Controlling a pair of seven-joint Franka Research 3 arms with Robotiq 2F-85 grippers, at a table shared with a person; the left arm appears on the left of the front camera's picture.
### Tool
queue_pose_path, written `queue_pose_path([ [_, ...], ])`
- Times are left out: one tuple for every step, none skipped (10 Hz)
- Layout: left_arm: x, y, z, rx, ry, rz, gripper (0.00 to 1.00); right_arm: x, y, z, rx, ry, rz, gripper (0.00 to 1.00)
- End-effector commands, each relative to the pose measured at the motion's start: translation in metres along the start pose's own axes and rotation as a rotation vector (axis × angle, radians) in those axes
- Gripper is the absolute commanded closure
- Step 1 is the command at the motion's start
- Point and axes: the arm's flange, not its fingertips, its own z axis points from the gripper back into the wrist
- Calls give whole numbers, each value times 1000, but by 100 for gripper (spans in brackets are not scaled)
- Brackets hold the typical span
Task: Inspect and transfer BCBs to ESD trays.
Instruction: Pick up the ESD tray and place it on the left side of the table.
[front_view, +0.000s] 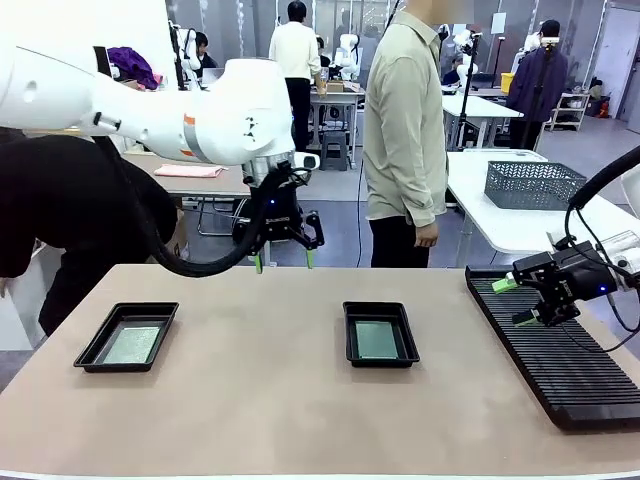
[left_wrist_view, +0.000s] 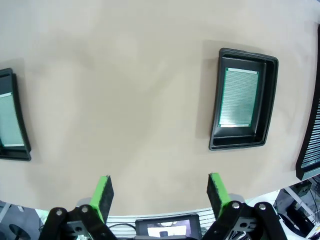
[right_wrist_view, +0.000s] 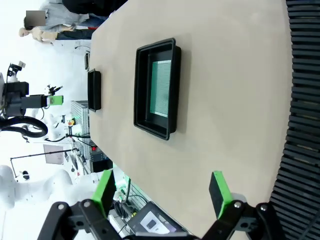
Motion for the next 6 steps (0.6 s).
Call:
queue_pose_path([
  [7, -20, -7, 18, -34, -12, 0, 1, 4, -3, -28, -17, -11, 0],
  [5, -32, -12, 26, -43, -31, 0, 1, 4, -3, -28, -17, -11, 0],
  [6, -40, -19, 41, -55, -40, 0, 1, 4, -3, -28, -17, -11, 0],
  [7, -50, -28, 48, -56, -47, 0, 1, 4, -3, -28, -17, -11, 0],
  [9, -58, -37, 55, -65, -54, 0, 1, 4, -3, -28, -17, -11, 0],
  [9, -64, -46, 54, -67, -62, 0, 1, 4, -3, -28, -17, -11, 0],
])
